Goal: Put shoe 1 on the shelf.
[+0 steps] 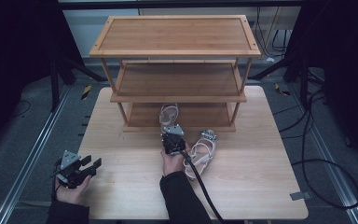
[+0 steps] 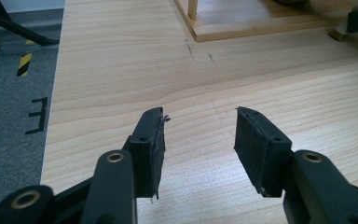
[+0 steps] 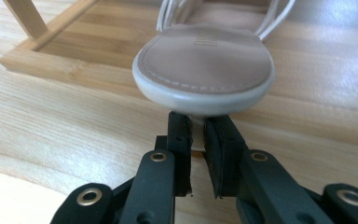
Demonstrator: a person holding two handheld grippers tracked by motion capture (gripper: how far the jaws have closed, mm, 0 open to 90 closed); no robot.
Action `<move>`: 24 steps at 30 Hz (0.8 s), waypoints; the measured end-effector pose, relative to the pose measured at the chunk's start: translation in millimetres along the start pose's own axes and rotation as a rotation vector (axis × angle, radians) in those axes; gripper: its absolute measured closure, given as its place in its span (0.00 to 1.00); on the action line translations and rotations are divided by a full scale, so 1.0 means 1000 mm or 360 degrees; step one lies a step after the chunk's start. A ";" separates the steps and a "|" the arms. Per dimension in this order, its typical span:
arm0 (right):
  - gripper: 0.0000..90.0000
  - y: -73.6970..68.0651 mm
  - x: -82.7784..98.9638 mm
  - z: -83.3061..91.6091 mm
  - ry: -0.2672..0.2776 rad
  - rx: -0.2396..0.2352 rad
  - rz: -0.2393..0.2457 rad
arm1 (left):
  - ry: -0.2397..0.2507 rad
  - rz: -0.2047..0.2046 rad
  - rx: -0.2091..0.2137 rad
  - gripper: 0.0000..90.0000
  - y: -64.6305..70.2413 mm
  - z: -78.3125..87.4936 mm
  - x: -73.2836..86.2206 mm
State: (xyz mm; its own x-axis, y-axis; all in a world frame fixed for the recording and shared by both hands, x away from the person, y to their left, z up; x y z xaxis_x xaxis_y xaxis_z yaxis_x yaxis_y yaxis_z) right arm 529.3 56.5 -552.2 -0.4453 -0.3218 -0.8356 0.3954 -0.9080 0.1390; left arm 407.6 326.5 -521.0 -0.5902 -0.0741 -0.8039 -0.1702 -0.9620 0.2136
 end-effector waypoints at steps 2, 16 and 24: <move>0.89 -0.001 -0.002 0.000 0.0010 -0.0001 0.0007 | 0.0000 0.0001 0.0001 0.57 0.000 0.000 0.000; 0.89 0.008 -0.025 -0.024 0.0041 0.0005 -0.0017 | -0.0001 0.0000 0.0003 0.57 0.000 0.000 0.000; 0.89 0.014 -0.026 -0.035 0.0027 0.0025 0.0007 | -0.0005 0.0003 0.0005 0.58 -0.001 -0.001 0.001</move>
Point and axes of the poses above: each handheld gripper's, and its own axes: z roughly backward along the jaws, x roughly out of its underside, y roughly to its right, the point moved 9 cm from there along -z, roughly forward along the jaws, and after that the axes turned 13 degrees about z, right-handed, at the moved point
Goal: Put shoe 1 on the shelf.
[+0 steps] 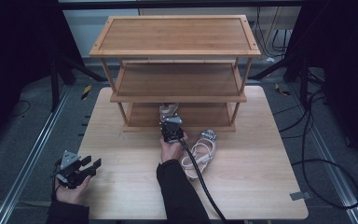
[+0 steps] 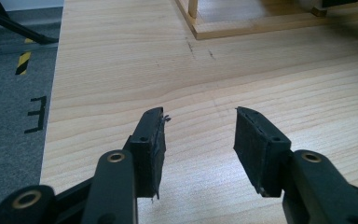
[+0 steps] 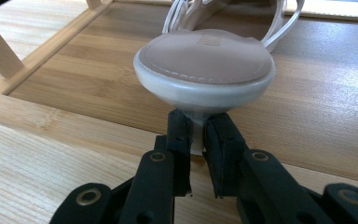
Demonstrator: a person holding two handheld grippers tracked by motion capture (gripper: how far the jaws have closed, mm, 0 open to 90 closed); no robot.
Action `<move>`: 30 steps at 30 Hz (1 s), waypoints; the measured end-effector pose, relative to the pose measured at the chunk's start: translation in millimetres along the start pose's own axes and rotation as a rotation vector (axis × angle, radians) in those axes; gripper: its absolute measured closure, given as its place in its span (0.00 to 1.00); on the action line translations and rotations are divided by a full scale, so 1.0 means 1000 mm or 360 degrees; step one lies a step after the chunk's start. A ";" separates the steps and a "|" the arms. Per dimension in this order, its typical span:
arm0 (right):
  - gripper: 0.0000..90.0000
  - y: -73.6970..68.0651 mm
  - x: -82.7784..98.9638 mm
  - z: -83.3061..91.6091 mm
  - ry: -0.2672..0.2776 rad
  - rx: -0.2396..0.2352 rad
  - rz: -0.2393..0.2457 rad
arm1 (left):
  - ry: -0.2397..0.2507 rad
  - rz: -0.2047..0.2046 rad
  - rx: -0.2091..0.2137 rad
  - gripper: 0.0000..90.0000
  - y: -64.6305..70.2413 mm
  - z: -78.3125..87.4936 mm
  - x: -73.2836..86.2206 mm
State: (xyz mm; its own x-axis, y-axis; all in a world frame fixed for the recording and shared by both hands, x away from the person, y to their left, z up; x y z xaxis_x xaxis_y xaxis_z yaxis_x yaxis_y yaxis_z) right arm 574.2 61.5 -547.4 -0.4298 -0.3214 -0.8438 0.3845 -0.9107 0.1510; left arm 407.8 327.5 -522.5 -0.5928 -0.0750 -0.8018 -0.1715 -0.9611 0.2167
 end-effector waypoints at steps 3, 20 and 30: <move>0.88 -0.001 0.000 0.000 0.0005 0.0007 -0.0005 | -0.0003 -0.0007 -0.0002 0.57 0.000 0.000 0.000; 0.26 -0.036 -0.015 0.111 0.0255 -0.0133 0.0118 | -0.0013 0.0014 -0.0001 0.56 0.000 -0.001 0.001; 0.16 -0.002 -0.018 0.152 0.0197 -0.0244 0.0204 | -0.0024 0.0010 -0.0016 0.53 0.000 -0.002 0.002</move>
Point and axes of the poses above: each handheld gripper's, and its own axes: z roughly backward along the jaws, x roughly out of its underside, y roughly to its right, the point moved 9 cm from there along -z, roughly forward along the jaws, and after that the axes turned 13 degrees about z, right-handed, at the moved point
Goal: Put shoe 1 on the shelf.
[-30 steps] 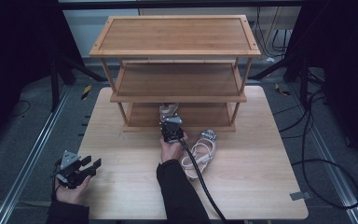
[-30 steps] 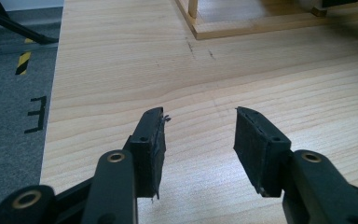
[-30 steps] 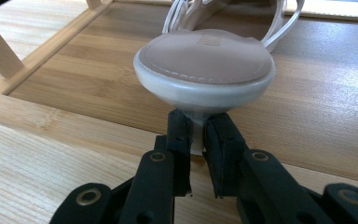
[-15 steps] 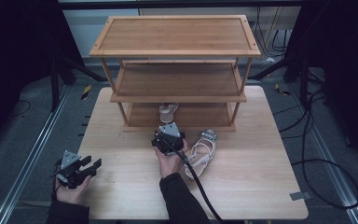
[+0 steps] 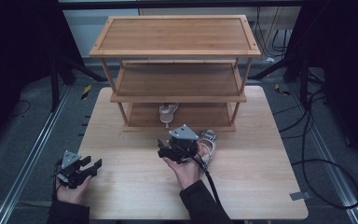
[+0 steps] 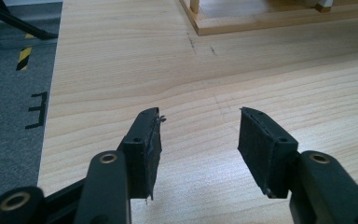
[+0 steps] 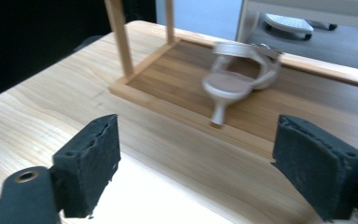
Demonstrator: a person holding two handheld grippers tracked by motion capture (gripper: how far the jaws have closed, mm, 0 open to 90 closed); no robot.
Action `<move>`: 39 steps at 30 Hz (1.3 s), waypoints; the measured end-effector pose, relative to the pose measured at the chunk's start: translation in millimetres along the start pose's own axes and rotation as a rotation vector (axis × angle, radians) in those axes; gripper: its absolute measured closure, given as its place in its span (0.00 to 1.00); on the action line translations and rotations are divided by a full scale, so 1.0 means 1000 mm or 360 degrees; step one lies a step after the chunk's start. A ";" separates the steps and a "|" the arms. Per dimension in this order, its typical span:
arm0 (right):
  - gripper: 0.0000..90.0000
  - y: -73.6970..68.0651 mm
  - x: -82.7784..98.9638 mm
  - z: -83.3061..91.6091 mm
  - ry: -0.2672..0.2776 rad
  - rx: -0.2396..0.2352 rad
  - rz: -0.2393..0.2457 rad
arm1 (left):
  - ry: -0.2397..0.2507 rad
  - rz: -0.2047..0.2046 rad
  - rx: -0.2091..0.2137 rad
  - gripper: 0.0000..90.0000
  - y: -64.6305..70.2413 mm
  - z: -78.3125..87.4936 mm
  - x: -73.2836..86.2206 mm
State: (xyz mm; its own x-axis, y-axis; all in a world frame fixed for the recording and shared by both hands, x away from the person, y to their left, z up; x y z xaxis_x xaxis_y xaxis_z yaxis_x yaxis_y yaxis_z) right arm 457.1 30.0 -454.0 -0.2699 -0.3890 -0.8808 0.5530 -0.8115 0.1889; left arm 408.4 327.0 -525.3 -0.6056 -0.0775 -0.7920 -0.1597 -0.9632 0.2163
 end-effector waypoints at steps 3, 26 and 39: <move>0.15 0.007 0.004 0.005 0.0003 -0.0022 0.0034 | -0.0001 -0.0004 -0.0004 0.52 0.000 0.000 0.000; 0.13 0.025 0.086 0.089 0.0016 -0.0260 0.0025 | -0.0012 -0.0017 -0.0011 0.51 0.004 0.000 0.001; 0.25 0.004 0.133 0.086 -0.0085 -0.0344 -0.0018 | -0.0006 -0.0015 -0.0008 0.52 0.004 0.001 0.001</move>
Point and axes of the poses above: each handheld gripper's, and its own axes: z roughly backward along the jaws, x roughly out of its underside, y roughly to its right, the point moved 9 cm from there along -z, roughly forward along the jaws, and after that the axes turned 13 degrees about z, right-handed, at the moved point
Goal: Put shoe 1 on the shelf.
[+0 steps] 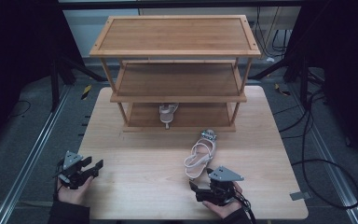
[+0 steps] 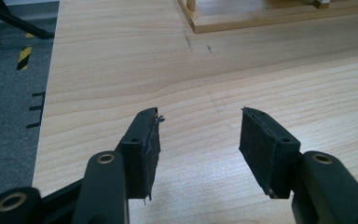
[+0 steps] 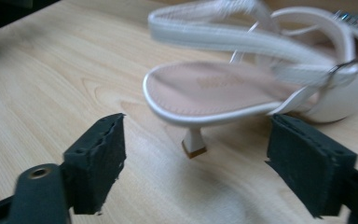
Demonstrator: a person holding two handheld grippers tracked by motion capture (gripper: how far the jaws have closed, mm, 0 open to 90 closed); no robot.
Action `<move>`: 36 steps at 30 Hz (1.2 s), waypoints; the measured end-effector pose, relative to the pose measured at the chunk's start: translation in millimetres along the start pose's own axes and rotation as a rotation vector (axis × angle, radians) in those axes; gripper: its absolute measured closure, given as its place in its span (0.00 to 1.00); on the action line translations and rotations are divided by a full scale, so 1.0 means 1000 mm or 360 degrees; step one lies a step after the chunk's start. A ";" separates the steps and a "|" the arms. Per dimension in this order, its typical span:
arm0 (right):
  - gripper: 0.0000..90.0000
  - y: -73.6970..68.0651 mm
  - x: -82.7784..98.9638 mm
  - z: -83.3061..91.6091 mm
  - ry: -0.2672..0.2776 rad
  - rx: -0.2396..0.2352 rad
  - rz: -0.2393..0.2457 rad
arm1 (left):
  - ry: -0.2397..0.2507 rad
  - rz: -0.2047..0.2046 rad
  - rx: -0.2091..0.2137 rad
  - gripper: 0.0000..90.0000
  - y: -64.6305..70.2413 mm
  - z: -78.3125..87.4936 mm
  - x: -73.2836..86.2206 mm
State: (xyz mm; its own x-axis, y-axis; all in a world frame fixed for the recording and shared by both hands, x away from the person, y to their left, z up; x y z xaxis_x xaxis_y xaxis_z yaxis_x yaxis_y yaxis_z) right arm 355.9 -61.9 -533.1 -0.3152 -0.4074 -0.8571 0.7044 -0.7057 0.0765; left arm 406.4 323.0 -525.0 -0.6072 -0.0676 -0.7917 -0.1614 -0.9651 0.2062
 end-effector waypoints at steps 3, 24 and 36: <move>0.31 -0.003 0.005 -0.005 -0.0026 -0.0030 -0.0010 | -0.0001 0.0006 0.0002 0.52 0.000 0.000 0.000; 0.85 0.000 0.013 -0.037 -0.0171 0.0004 0.0041 | -0.0004 -0.0002 0.0014 0.53 0.000 -0.001 0.000; 0.87 0.025 0.033 0.008 -0.0232 0.0052 -0.0029 | -0.0004 -0.0004 0.0010 0.53 0.001 0.000 0.000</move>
State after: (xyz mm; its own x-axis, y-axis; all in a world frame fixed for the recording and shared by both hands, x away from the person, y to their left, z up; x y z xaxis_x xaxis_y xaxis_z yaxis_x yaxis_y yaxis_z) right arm 358.1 -97.8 -554.8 -0.4184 -0.4724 -0.7757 0.6772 -0.7314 0.0802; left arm 406.4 322.4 -524.9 -0.6087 -0.0647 -0.7907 -0.1675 -0.9637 0.2078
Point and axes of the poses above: each handheld gripper's, and its own axes: z roughly backward along the jaws, x roughly out of its underside, y roughly to its right, the point moved 9 cm from there along -z, roughly forward along the jaws, and after that the axes turned 13 degrees about z, right-handed, at the moved point
